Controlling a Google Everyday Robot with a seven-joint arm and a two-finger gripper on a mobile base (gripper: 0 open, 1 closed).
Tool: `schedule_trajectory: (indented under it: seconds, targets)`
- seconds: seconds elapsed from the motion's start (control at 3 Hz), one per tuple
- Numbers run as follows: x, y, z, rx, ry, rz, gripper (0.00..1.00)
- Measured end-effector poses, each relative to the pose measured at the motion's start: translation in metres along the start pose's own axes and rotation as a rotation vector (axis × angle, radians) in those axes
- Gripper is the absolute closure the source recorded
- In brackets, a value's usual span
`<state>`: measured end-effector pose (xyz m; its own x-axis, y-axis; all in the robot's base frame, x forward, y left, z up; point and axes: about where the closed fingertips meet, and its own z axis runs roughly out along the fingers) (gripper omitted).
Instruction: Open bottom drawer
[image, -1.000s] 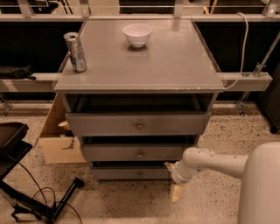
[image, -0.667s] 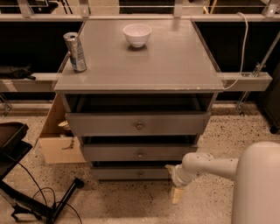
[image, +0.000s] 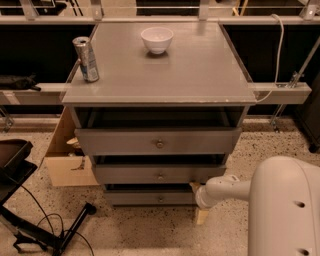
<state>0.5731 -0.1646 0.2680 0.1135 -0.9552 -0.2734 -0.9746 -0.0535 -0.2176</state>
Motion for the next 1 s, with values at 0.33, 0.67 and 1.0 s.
schedule_trajectory:
  seconds: [0.33, 0.67, 1.0]
  targets:
    - [0.006, -0.014, 0.023, 0.017, 0.027, -0.030, 0.00]
    - [0.020, -0.017, 0.059, -0.018, 0.067, -0.052, 0.00]
    - [0.028, -0.020, 0.076, -0.028, 0.079, -0.054, 0.00]
